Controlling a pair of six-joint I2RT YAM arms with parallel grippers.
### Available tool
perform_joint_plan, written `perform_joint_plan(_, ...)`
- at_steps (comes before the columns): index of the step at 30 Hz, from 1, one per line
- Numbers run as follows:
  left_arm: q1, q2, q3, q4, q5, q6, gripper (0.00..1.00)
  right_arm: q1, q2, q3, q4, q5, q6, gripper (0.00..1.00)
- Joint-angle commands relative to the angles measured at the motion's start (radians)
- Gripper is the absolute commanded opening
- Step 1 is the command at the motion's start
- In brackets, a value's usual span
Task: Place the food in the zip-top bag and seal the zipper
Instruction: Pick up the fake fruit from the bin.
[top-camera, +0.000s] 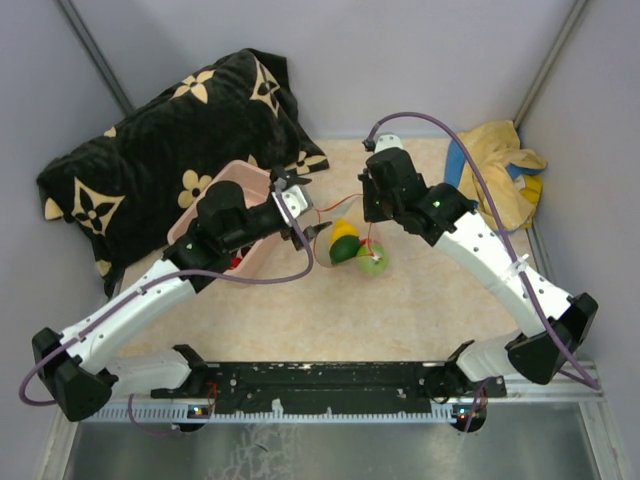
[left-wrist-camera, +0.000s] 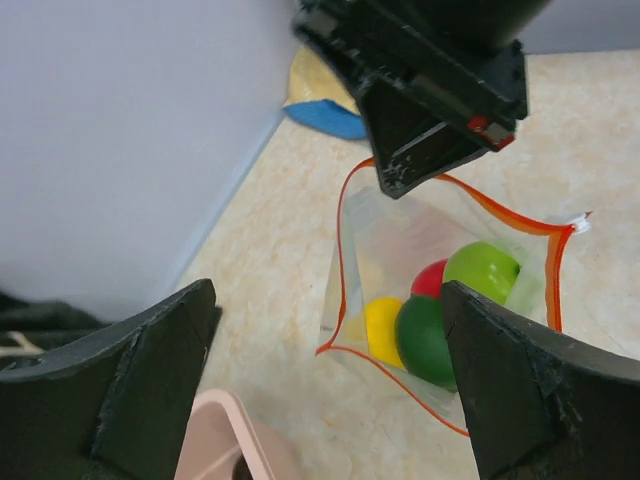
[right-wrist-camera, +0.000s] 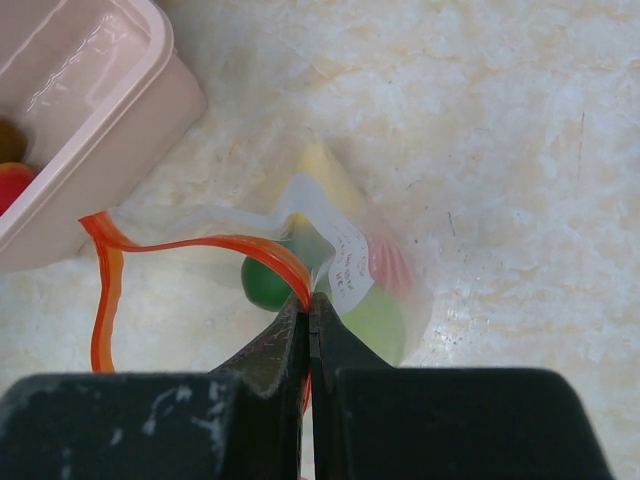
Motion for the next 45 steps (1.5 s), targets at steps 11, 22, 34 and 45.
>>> perform_joint_plan(11, 0.036, -0.082, -0.021, -0.289, -0.589, -0.392, 1.0, -0.006, 0.015, 0.053, 0.016, 0.022, -0.021, 0.0)
perform_joint_plan(22, 0.341, 0.012, -0.029, -0.449, -0.456, -0.562, 1.0, -0.005, 0.079, 0.124, -0.035, 0.005, -0.043, 0.0)
perform_joint_plan(34, 0.477, 0.205, -0.059, -0.585, -0.383, -0.646, 0.99, -0.005, 0.114, 0.155, -0.049, -0.039, -0.062, 0.0)
perform_joint_plan(45, 0.461, 0.251, -0.079, -0.579, -0.123, -0.742, 0.94, -0.005, 0.1, 0.139, -0.035, -0.03, -0.077, 0.0)
